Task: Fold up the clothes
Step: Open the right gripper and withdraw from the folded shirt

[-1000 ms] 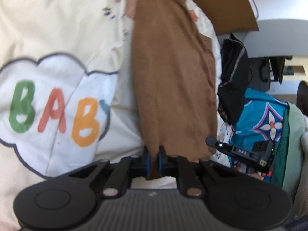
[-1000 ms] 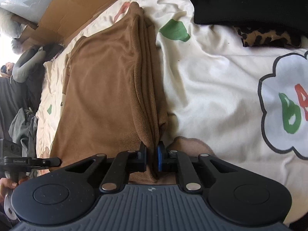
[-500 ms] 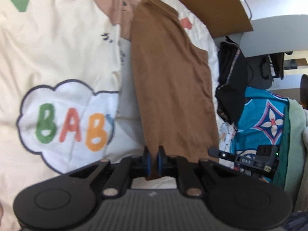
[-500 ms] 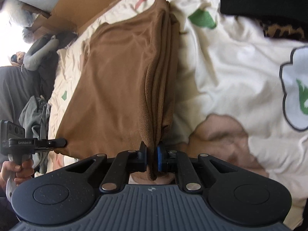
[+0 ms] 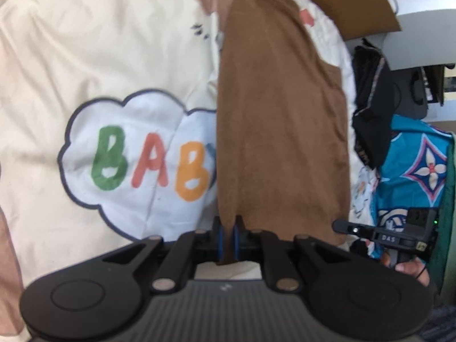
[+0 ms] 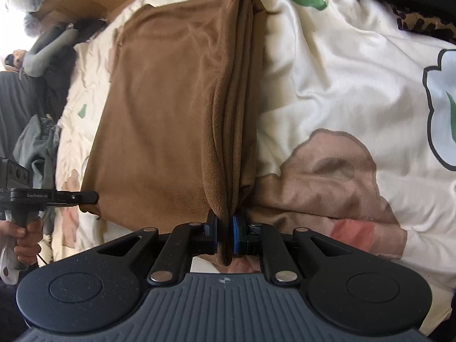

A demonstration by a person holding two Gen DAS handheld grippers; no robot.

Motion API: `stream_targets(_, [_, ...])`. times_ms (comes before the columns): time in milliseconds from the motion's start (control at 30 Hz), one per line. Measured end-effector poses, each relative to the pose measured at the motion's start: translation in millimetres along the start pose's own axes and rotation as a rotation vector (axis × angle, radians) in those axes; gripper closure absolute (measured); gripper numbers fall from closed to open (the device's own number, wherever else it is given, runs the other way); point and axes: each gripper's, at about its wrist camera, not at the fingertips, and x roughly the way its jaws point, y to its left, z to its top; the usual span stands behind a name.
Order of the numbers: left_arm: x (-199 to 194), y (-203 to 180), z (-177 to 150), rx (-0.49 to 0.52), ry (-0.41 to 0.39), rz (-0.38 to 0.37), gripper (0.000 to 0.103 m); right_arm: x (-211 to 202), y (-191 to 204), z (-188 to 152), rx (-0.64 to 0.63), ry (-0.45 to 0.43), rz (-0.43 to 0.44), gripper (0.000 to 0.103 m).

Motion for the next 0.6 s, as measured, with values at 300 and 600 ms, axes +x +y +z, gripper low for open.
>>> stream_targets(300, [9, -4, 10, 0.038, 0.025, 0.087, 0.071, -9, 11, 0, -0.106, -0.003, -0.092, 0.073])
stream_targets(600, [-9, -22, 46, 0.098, -0.087, 0.101, 0.059, -31, 12, 30, -0.084, -0.117, -0.077, 0.073])
